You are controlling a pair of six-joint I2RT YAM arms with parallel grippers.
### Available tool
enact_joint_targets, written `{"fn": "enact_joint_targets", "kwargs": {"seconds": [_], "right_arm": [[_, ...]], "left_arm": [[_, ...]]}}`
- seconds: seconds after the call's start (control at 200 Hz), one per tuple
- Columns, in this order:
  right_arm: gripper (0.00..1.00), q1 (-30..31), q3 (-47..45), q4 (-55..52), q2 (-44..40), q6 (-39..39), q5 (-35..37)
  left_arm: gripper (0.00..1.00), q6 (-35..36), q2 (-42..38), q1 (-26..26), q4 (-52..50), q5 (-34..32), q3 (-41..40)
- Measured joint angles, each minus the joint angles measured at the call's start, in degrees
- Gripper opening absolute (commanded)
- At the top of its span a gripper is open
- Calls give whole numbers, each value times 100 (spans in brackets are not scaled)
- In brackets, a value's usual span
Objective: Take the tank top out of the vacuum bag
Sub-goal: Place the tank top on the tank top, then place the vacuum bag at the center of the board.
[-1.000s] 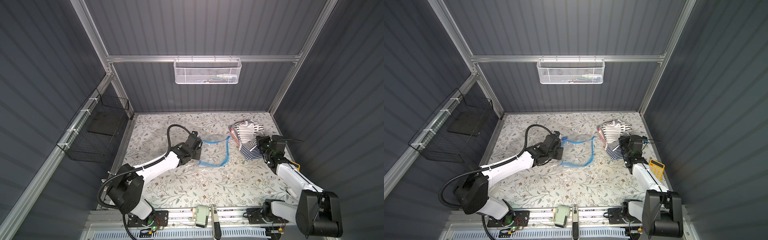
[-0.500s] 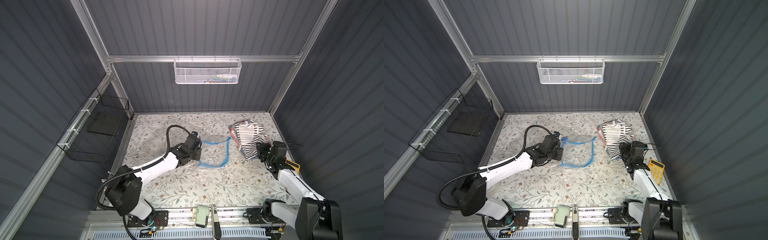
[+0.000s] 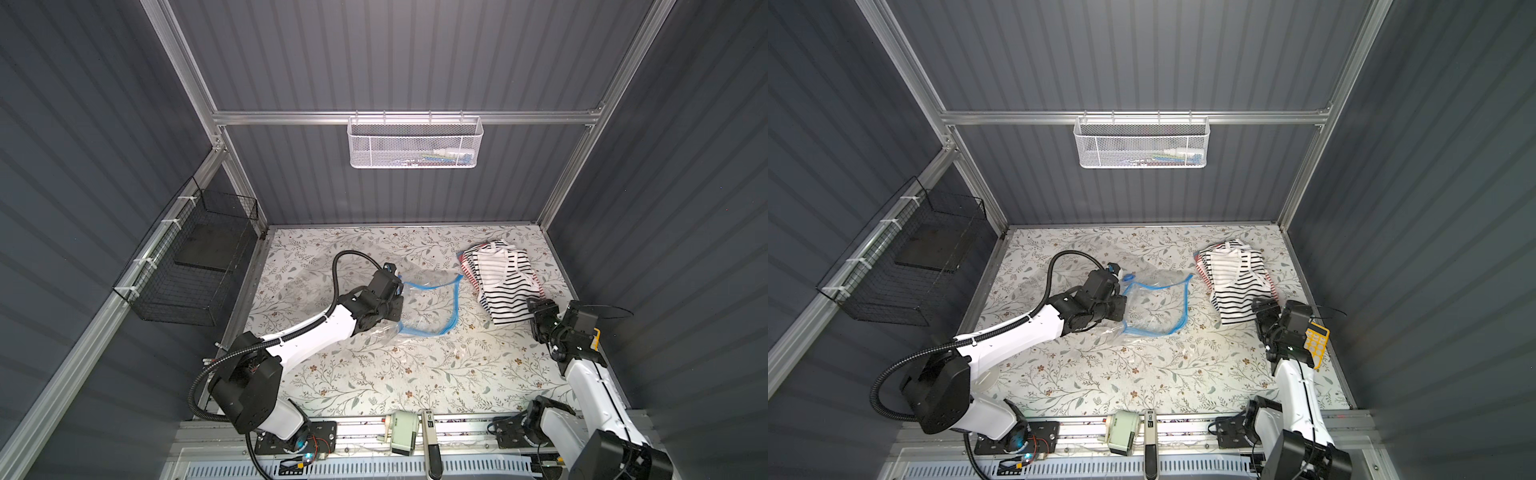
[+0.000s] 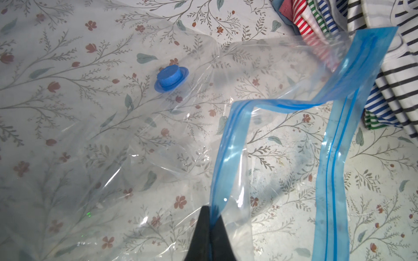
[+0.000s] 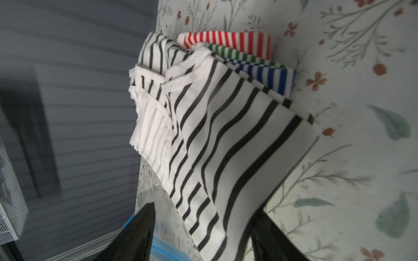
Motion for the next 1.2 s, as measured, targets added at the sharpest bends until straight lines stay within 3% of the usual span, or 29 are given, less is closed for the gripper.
{"fn": "enact_joint_targets", "kwargs": {"seconds": [0.385, 0.58, 0.735, 1.005, 1.201], "right_arm": [[54, -1117, -4, 367, 1467, -743, -887], [28, -1392, 81, 420, 1665, -1126, -973], [0, -1421, 393, 365, 1665, -1362, -1005], [0, -1427, 623, 321, 1637, -1458, -1058], [0, -1429, 929, -96, 1401, -1788, -949]], "left_arm": [[0, 0, 0, 0, 39, 17, 0], [0, 0, 0, 0, 39, 17, 0], [0, 2, 0, 0, 39, 17, 2], [0, 44, 2, 0, 37, 13, 87], [0, 216, 286, 0, -48, -42, 730]]}}
